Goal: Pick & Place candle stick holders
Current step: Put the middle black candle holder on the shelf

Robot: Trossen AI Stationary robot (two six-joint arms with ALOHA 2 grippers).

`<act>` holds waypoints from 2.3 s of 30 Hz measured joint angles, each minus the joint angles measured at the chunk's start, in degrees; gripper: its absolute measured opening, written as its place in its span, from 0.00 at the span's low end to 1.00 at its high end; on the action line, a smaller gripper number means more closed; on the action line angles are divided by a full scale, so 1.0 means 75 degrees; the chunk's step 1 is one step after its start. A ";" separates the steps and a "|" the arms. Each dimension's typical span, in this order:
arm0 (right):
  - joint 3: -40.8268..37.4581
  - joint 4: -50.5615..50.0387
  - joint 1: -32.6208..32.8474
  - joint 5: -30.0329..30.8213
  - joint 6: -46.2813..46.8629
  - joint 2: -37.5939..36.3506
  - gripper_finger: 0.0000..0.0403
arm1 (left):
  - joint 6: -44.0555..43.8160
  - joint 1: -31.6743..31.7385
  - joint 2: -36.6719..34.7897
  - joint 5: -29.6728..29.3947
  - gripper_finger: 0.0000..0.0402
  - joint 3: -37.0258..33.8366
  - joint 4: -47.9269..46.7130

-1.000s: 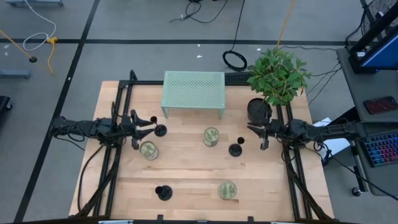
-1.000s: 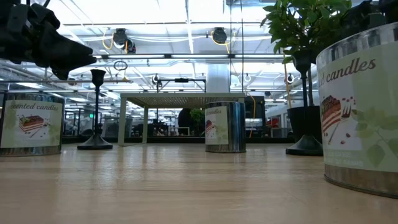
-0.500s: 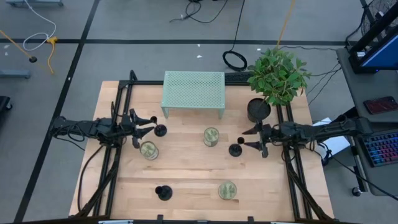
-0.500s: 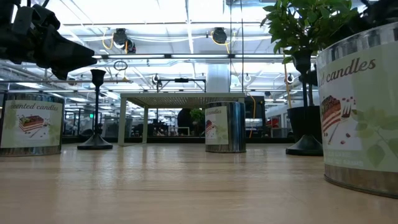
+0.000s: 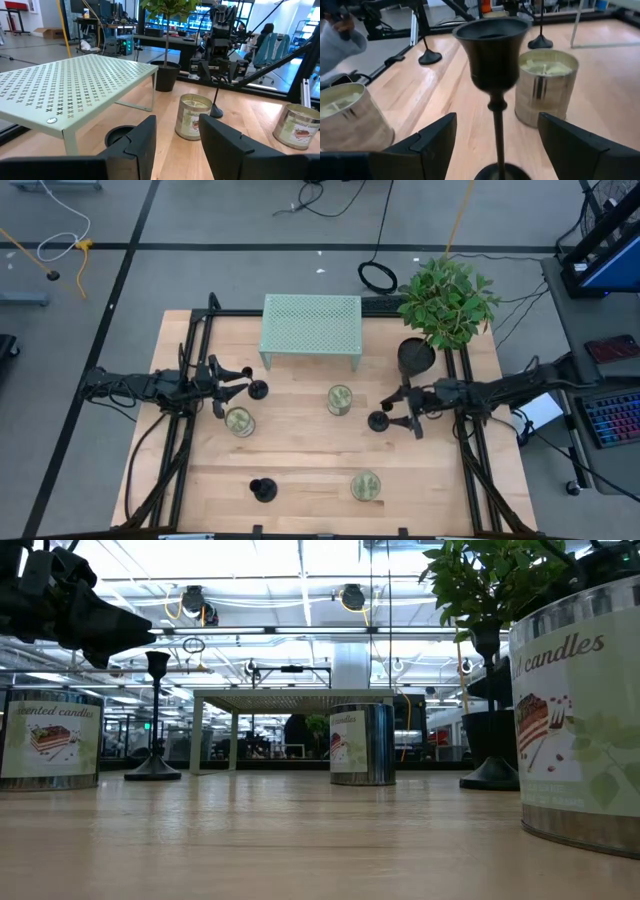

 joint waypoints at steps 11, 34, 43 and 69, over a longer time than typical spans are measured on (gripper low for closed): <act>0.0000 0.1364 0.0000 -0.0023 -0.0519 0.1590 0.44 | -0.0006 0.0000 0.0001 0.0003 0.38 0.0000 0.0000; 0.0803 0.3105 0.0000 0.0579 0.0071 0.2500 0.03 | -0.0017 0.0003 0.0003 0.0001 0.38 0.0000 -0.0274; 0.2565 0.2819 0.0000 0.0578 -0.0015 0.3081 0.04 | -0.0025 0.0003 0.0003 0.0003 0.38 0.0000 -0.0169; 0.6859 -0.1312 -0.0778 0.5005 -0.0836 0.3646 0.04 | 0.0003 0.0003 0.0003 -0.0003 0.38 0.0000 -0.0029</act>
